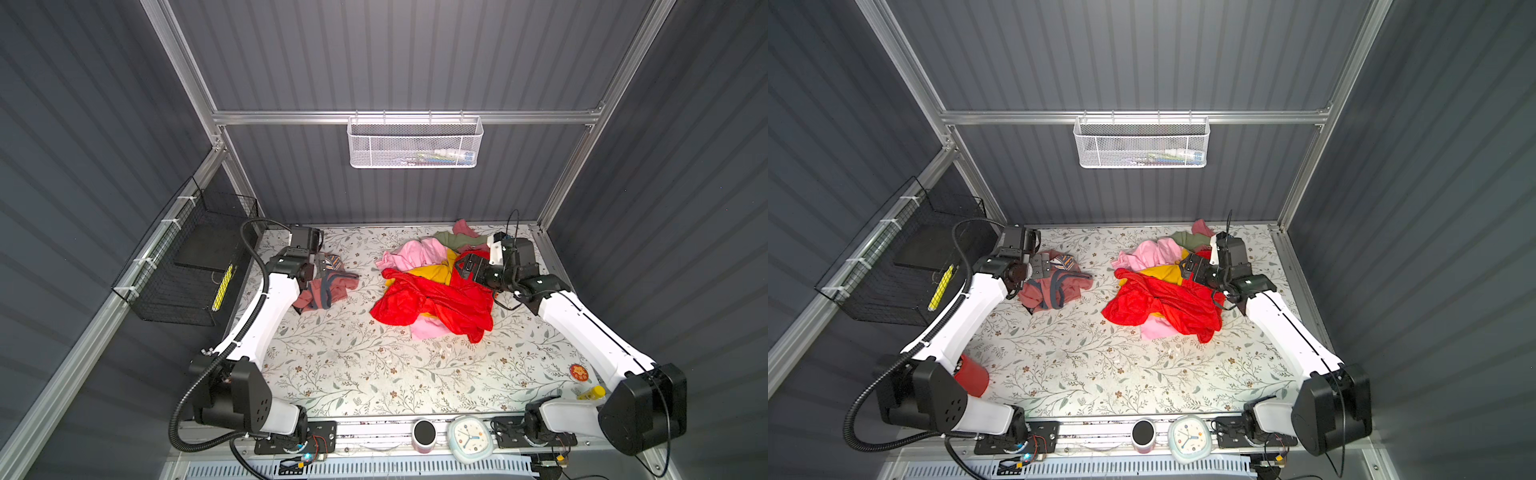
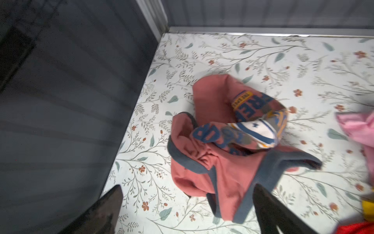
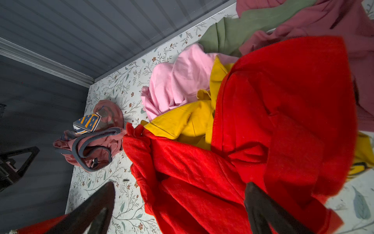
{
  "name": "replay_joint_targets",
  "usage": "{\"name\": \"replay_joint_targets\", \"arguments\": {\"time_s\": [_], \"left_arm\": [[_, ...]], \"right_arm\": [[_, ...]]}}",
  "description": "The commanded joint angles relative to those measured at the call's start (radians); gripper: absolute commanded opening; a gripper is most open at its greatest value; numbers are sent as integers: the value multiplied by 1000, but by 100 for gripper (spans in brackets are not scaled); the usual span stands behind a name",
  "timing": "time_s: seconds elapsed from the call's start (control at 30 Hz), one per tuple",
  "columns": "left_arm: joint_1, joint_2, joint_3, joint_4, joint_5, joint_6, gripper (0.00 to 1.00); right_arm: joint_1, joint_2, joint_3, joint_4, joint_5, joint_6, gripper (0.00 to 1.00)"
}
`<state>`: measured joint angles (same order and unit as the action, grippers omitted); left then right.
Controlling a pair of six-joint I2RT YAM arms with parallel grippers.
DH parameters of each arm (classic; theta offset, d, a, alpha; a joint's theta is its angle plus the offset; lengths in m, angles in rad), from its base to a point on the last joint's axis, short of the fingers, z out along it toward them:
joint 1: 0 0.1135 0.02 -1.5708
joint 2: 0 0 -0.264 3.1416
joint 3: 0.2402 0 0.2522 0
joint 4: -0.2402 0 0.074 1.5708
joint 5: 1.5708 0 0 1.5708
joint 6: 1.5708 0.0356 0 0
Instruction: Pick out a specific cloth from the pile
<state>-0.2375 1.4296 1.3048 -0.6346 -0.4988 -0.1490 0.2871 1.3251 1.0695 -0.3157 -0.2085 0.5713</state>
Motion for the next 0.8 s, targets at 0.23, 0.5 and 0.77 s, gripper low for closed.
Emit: {"name": "replay_joint_targets", "arguments": {"time_s": [0.23,0.5,0.77], "left_arm": [[-28,186,43,-38,275,220,100],[-27,384,92,-50,306,240,100],[-26,564,165,-71,221,226,100]], "right_arm": [[41,51,79,-34,22,-33,99],[54,45,97,-68,69,-54,99],[54,59,113,-104,74,-65,99]]}}
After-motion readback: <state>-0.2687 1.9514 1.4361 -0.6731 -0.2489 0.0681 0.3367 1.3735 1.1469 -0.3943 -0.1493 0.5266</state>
